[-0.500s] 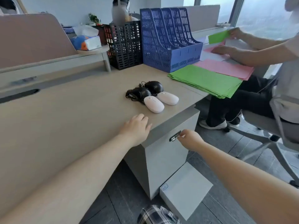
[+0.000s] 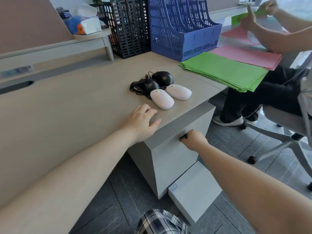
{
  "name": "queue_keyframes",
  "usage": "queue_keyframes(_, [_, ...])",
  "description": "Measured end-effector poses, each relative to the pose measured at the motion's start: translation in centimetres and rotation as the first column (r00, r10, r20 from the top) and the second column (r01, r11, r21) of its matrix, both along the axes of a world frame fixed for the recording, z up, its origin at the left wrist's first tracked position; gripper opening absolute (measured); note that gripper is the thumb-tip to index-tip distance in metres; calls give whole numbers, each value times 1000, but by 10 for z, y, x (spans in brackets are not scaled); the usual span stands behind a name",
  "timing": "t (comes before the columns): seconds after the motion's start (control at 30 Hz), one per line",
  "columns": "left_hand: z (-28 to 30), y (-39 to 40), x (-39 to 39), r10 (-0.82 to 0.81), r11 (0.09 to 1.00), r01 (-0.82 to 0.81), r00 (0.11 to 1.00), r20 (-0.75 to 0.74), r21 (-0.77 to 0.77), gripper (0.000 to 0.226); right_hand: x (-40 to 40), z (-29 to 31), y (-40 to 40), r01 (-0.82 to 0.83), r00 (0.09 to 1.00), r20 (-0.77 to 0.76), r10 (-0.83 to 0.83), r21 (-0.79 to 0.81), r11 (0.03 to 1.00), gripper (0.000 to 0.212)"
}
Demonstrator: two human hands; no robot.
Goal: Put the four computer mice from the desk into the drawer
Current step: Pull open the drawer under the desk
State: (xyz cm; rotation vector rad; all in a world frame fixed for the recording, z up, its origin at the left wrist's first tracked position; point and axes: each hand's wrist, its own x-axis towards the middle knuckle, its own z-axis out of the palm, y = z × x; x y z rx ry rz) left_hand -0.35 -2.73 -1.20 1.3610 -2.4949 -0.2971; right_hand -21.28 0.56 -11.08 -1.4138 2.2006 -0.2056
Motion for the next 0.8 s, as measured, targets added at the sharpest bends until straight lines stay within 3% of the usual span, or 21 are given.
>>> queue_keyframes(0.23, [0,-4,-3,23,1000,-23,1000,-11,-21,45,-5,-1,-1,-22,999,-35,21,-36,999,51])
queue_keyframes(0.37, [1,-2,-4,27,1000,-27,1000,-5,-14,47,-7,-5,5,53,994,105,-43,-93,994,46])
queue_keyframes(0.4, [1,-2,-4,30,999,-30,1000,-2,-13,46,-7,-7,6,137,965,239,-112,-89,987,39])
queue_keyframes(0.47, [1,-3,-4,35,999,-35,999,4,-12,47,-6,-7,10,336,780,562,-275,-4,942,19])
queue_keyframes(0.53, [2,-3,-3,34,999,-34,999,0,-13,49,-5,-4,10,429,603,698,-385,124,895,9])
queue_keyframes(0.6, [1,-3,-4,34,999,-34,999,0,-21,46,-4,-2,4,441,570,699,-431,182,879,6])
queue_keyframes(0.8, [1,-2,-4,28,999,-28,999,23,-27,44,0,-3,-5,455,642,601,-476,202,867,7])
